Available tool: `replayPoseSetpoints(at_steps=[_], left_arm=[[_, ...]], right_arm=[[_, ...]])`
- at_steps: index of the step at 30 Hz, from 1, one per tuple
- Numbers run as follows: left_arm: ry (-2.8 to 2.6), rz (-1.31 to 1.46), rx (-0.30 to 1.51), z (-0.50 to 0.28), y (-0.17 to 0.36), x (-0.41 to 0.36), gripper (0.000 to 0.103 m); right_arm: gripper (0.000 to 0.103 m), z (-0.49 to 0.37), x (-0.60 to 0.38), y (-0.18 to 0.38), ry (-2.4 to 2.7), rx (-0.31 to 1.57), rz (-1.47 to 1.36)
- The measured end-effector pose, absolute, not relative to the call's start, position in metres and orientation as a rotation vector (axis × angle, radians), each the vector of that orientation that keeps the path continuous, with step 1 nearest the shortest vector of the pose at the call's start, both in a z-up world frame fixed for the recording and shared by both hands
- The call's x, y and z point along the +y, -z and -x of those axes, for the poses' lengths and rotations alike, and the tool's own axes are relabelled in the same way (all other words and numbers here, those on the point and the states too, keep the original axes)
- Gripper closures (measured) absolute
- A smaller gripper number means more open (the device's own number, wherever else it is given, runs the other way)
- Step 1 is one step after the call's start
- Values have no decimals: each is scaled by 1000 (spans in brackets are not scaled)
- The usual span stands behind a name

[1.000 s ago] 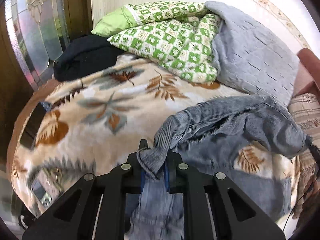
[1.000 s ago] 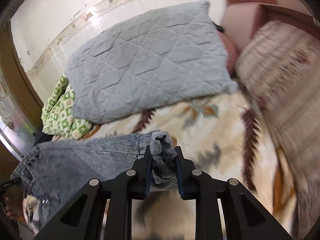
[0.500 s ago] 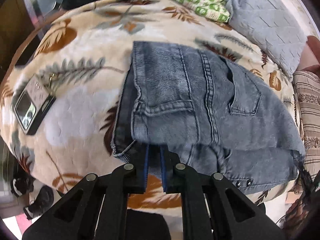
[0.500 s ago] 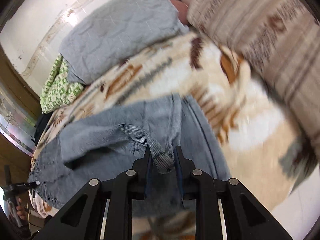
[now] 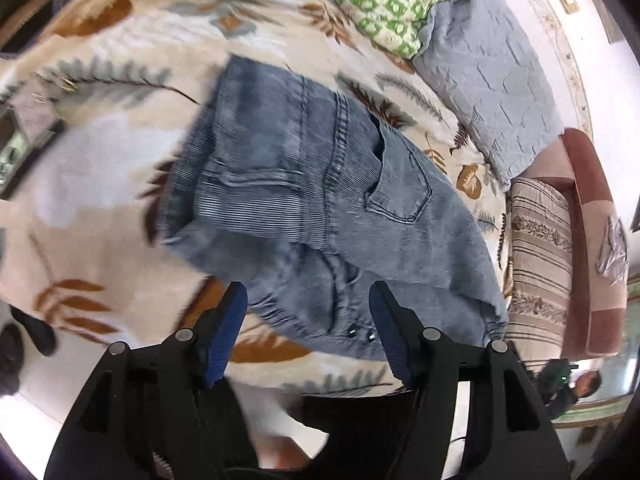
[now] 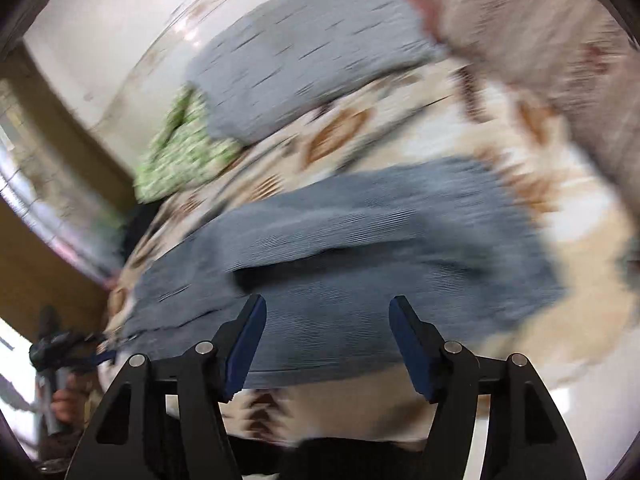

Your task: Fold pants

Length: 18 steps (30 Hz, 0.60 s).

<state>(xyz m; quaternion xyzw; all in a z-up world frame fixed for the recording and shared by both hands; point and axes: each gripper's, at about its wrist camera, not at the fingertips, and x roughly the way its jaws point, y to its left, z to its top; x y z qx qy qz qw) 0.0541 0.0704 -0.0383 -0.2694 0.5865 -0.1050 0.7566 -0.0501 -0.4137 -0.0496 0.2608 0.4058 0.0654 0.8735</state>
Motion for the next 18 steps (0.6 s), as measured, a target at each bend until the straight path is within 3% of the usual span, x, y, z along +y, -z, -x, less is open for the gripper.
replayPoseSetpoints(at_steps=[16,17,18], left_arm=[[168,734,1350,-104,79,60,41],[162,740,1347,-106,79,60,43],[160,745,1342,-107,78,60,47]], right_arm=[[35,-42,-360,85,-217,897,-685],[37,-45,-360,89,-223,895,-704],[48,-47,-361,91,-228,893,-714]])
